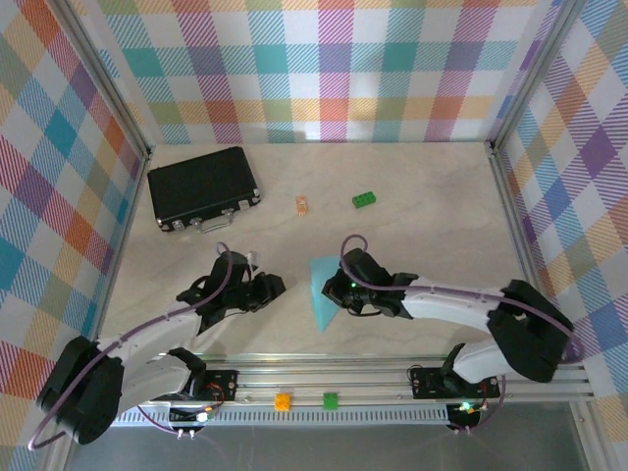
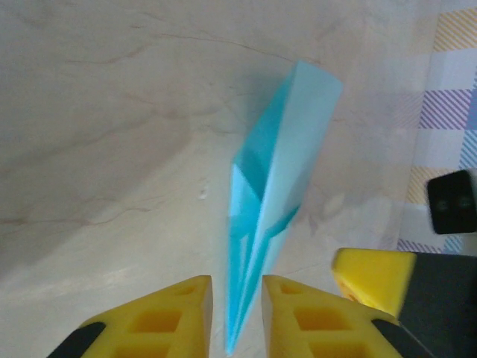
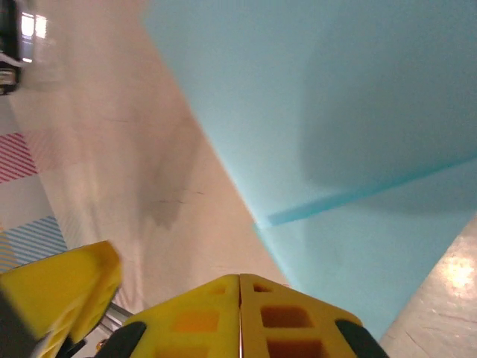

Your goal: Fold a paper plane with a square sheet of paper (pick it up from the middle)

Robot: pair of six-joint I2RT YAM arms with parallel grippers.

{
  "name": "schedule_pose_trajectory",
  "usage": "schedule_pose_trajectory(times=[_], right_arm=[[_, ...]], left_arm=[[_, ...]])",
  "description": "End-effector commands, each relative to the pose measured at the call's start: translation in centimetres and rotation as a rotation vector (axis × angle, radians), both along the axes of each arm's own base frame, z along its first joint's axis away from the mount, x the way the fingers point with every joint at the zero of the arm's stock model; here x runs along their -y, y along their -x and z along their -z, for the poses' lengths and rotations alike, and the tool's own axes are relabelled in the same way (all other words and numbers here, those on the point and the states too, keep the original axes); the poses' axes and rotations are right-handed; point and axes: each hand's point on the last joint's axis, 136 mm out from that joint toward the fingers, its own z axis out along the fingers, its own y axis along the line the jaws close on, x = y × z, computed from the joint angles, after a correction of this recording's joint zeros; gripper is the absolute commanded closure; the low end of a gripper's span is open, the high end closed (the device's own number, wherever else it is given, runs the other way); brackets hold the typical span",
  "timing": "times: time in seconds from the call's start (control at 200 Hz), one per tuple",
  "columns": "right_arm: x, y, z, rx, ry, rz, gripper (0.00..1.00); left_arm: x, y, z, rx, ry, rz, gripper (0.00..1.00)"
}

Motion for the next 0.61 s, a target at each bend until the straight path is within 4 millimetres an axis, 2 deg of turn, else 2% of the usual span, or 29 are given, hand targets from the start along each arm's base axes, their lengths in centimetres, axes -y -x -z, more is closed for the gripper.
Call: schedule_pose_trajectory(times=[0.0,0.125,0.215,0.29,0.44,0.6], right_arm=[[3.9,-0.5,0.2,0.097,0.221,-0.054,0.85],[5.8,-0.8,1.0,0.06,0.198,-0.039,0.85],[5.9,-1.0,1.4,0.037,0.114,-0.049,0.83],[5.7,-1.0,1.6,0.035,0.075,-0.076,0.79],[6.1,-1.1,2.3,-0.025,0.049,-0.102,0.75],[5.4,-1.1,2.3,-0.051,-0.001,-0.155,0.67]], left_arm=[[2.9,-1.2,-1.9,0.052,0.046,0.074,0.81],[6.0,-1.8,-1.3,0.034,0.045,0.147,0.87],[8.2,-2.3,-0.8,0.022,0.035,0.192,0.87],[9.3,-2.9,0.2,-0.003,0.014,0.204,0.87],[9.1,-4.1,2.8,-0.05,-0.089,0.179,0.93],[8.5,-4.5,5.0,-0.073,-0.16,0.167,0.99]])
